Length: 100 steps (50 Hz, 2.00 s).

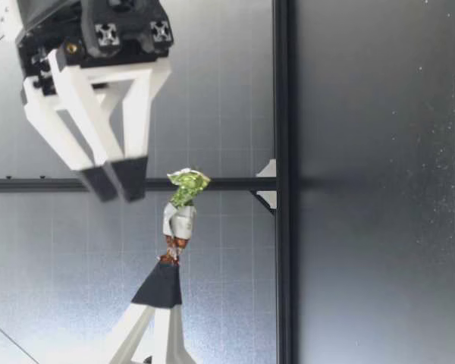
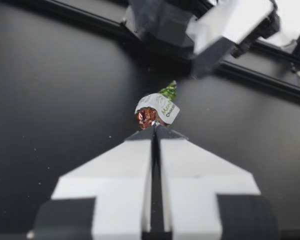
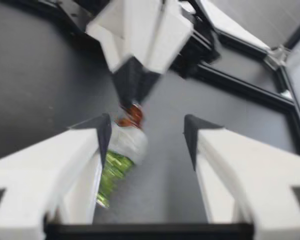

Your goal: Pick up the candy and unwrap it.

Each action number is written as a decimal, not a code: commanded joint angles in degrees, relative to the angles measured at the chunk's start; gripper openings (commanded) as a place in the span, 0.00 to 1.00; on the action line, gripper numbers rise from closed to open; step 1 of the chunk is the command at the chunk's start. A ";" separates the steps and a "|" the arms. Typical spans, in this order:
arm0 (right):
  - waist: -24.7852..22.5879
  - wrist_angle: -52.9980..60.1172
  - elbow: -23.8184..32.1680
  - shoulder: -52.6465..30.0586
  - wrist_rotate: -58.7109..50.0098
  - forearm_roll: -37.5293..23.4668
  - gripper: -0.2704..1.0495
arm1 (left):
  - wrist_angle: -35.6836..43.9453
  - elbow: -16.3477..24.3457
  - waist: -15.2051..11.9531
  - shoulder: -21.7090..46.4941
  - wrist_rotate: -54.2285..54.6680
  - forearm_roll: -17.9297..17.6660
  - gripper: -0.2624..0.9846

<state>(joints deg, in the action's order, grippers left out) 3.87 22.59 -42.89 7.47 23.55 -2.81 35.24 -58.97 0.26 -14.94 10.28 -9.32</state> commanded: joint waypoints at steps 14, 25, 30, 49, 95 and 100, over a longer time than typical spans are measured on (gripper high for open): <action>-0.70 -0.18 3.43 -2.90 -5.71 0.79 0.67 | 0.18 0.97 -0.18 -0.62 -0.70 0.18 0.09; 0.18 -1.05 3.43 -2.90 -6.77 1.76 0.67 | 0.35 0.79 -0.18 -0.62 -0.97 0.44 0.09; 0.26 -1.76 3.43 -2.90 -6.86 2.11 0.66 | 0.44 0.79 -0.09 -0.70 -0.97 0.44 0.09; 0.44 -3.52 3.87 -2.90 -6.86 2.90 0.48 | 0.53 0.62 -0.18 -0.62 -0.97 0.79 0.09; 0.44 -8.00 5.10 -2.02 -13.54 2.90 0.07 | 0.00 -0.79 -0.18 -0.62 -5.89 0.79 0.47; 0.44 -8.00 5.27 -2.02 -13.54 2.90 0.07 | -0.44 -0.62 -0.18 -0.53 -5.54 0.53 0.64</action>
<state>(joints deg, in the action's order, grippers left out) 4.04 14.33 -39.11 3.78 10.11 0.00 34.89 -60.38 0.18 -14.94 4.66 -8.61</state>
